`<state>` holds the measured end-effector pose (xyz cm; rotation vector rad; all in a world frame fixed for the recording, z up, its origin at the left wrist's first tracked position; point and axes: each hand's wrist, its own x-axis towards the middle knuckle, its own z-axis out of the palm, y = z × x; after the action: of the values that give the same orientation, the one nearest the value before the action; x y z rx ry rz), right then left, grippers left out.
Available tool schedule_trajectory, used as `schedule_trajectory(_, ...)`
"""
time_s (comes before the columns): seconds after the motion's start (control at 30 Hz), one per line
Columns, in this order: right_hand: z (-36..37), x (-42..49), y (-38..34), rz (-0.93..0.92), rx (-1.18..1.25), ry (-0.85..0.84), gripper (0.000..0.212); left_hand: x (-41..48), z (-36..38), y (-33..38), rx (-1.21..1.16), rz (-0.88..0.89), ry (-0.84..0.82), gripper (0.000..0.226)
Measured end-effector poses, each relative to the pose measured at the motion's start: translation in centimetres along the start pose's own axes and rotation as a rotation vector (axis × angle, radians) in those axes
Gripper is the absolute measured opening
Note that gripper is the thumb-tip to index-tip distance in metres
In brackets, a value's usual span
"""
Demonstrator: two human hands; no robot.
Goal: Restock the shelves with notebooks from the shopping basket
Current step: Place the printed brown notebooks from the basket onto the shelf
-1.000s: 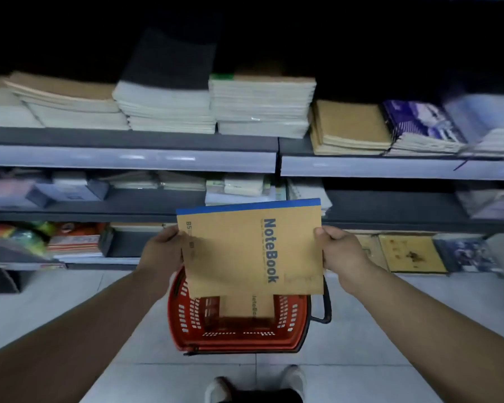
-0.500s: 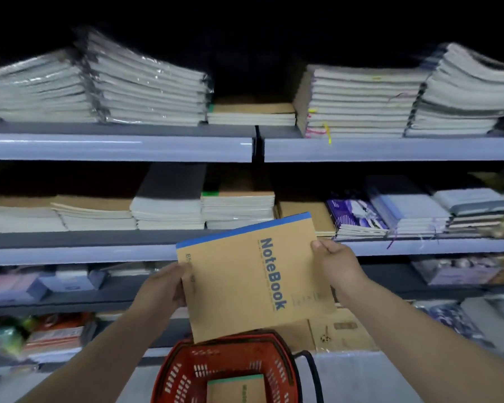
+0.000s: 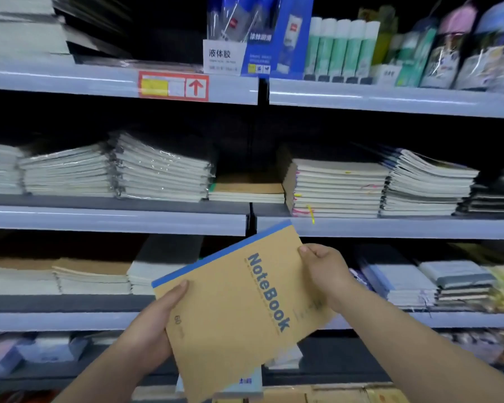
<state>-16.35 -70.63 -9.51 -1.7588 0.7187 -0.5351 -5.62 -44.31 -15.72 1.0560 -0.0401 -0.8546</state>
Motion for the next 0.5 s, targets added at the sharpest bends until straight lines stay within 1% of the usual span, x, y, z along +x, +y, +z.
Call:
schedule_trajectory(0.13, -0.4, 0.8, -2.1, -0.022, -0.011, -0.011, 0.034, -0.1, 0.9, 1.1, -0.014, 0.002, -0.023, 0.052)
schedule_trajectory(0.27, -0.5, 1.3, -3.4, -0.088, -0.062, -0.014, 0.031, 0.0, 1.8, 1.6, -0.056, 0.023, 0.023, 0.048)
schedule_trajectory(0.33, -0.2, 1.4, -3.9, -0.157, -0.081, -0.007, 0.026, -0.1, 2.0, 1.7, -0.072, 0.007, 0.069, 0.048)
schedule_trajectory(0.43, 0.2, 1.4, -4.5, -0.291, -0.141, -0.012, 0.010, -0.3, 2.2, 2.4, -0.096, -0.004, 0.084, 0.051)
schedule_trajectory(0.5, 0.4, 1.3, -4.7, -0.361, -0.223, -0.016, 0.007, -0.6, 2.6, 3.0, -0.139, -0.001, 0.112, 0.049)
